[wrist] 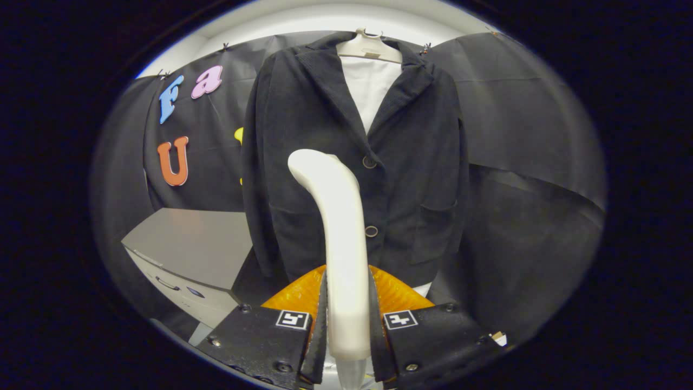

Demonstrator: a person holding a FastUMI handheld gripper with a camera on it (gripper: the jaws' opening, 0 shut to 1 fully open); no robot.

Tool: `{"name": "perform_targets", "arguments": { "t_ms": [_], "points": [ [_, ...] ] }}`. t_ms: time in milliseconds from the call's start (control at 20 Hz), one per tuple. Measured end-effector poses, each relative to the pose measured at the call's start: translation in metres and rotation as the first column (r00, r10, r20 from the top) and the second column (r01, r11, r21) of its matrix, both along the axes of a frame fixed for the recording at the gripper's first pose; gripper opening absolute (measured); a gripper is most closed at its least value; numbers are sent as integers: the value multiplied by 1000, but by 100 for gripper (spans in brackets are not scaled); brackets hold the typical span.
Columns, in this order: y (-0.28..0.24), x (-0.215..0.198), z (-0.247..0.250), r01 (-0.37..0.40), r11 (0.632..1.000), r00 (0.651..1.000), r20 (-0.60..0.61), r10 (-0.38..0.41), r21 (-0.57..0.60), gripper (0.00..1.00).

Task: Iron the clothes twice with a garment steamer, once on the left side and once on the right side.

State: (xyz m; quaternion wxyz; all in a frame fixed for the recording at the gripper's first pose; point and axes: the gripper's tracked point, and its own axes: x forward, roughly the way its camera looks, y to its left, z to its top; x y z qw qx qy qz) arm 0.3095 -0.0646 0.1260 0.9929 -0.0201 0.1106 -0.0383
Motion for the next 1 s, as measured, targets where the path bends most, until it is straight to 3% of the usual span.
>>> {"name": "perform_targets", "arguments": {
  "t_ms": [1000],
  "points": [
    [-8,0,-92,21,1000,985,-171,-18,15,37]
  ]
}}
